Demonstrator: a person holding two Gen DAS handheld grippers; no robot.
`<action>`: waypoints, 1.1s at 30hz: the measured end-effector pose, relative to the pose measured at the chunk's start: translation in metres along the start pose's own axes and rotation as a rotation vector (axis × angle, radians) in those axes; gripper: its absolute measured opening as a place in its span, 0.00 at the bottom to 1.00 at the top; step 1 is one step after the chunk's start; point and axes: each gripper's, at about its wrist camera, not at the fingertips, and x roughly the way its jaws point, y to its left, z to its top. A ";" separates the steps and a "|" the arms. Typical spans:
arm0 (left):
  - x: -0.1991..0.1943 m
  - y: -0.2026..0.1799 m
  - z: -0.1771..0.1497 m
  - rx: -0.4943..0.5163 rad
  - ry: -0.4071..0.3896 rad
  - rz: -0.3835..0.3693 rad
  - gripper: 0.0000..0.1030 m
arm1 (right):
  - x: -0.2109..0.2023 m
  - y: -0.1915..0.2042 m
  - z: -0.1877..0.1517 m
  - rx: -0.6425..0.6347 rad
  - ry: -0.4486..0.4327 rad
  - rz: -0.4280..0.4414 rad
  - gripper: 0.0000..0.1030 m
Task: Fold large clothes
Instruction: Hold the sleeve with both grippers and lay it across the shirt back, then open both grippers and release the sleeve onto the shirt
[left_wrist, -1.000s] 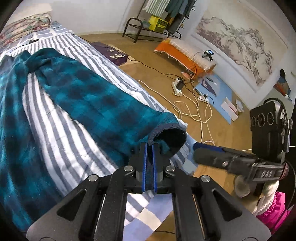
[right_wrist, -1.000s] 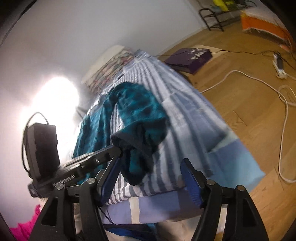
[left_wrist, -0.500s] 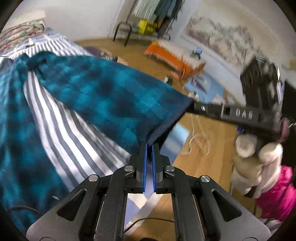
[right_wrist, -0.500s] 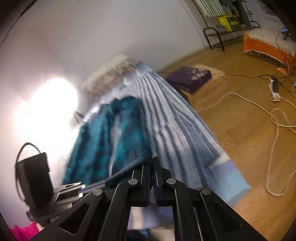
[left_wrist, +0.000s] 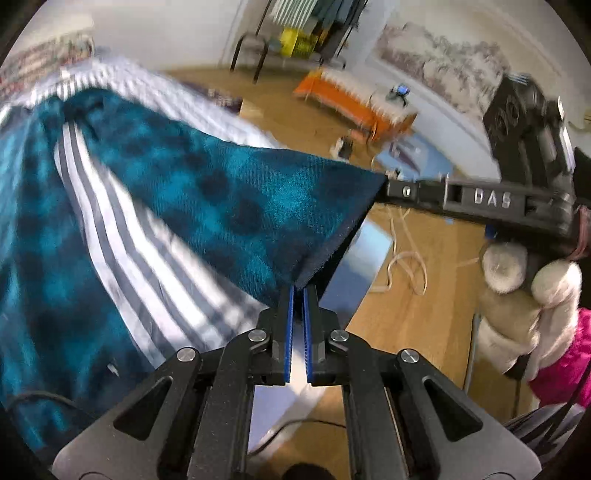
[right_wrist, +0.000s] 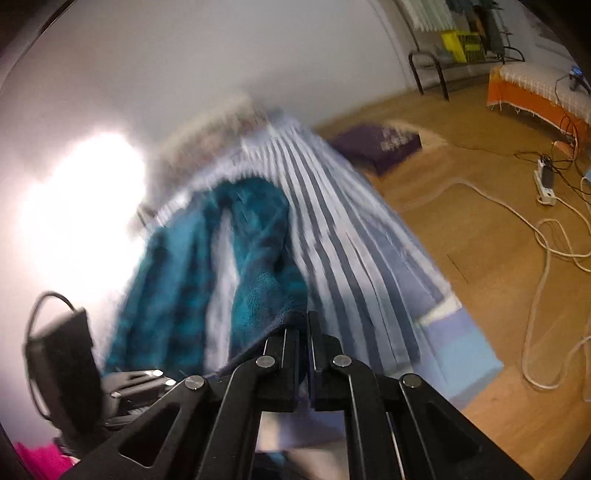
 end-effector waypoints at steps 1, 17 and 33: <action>0.001 0.000 -0.003 -0.005 0.007 -0.006 0.02 | 0.001 0.002 -0.001 0.001 0.005 0.013 0.01; -0.164 0.095 -0.023 -0.178 -0.216 0.029 0.03 | -0.036 0.138 0.031 -0.263 -0.058 0.212 0.01; -0.188 0.202 -0.047 -0.373 -0.260 0.033 0.42 | 0.047 0.258 -0.040 -0.751 0.346 0.342 0.32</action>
